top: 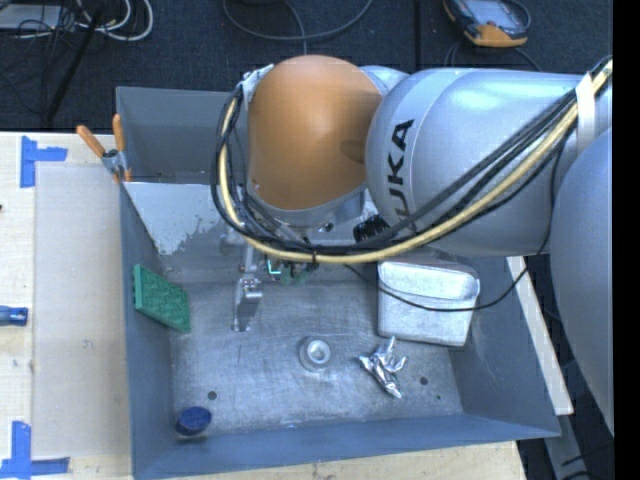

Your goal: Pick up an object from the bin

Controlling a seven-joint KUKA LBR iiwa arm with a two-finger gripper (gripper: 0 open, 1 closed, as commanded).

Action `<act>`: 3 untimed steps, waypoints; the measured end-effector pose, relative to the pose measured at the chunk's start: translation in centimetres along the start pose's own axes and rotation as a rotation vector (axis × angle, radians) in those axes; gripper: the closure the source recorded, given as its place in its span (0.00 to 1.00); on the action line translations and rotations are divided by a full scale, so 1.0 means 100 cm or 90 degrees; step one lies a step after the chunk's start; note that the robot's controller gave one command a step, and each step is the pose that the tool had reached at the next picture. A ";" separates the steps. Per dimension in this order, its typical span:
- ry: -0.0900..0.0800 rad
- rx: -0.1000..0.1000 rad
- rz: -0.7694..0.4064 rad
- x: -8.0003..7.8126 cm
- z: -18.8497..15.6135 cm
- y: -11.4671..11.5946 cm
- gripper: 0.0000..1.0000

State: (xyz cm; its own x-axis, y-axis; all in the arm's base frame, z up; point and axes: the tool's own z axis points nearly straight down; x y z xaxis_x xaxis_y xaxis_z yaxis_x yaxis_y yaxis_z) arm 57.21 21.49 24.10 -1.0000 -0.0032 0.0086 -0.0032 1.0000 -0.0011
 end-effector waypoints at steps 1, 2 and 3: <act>-0.007 -0.003 0.098 -0.039 0.172 0.029 0.00; -0.006 -0.003 0.305 -0.042 0.140 0.027 0.00; -0.004 -0.002 0.396 -0.035 0.141 0.033 0.00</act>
Offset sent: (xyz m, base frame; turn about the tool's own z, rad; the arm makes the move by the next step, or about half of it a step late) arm 0.0362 0.0291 -0.1710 0.1530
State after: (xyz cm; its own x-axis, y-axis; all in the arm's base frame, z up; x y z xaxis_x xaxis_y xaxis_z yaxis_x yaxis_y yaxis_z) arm 60.58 24.76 9.92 -0.8146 0.5800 0.0016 0.5800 0.8146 -0.0017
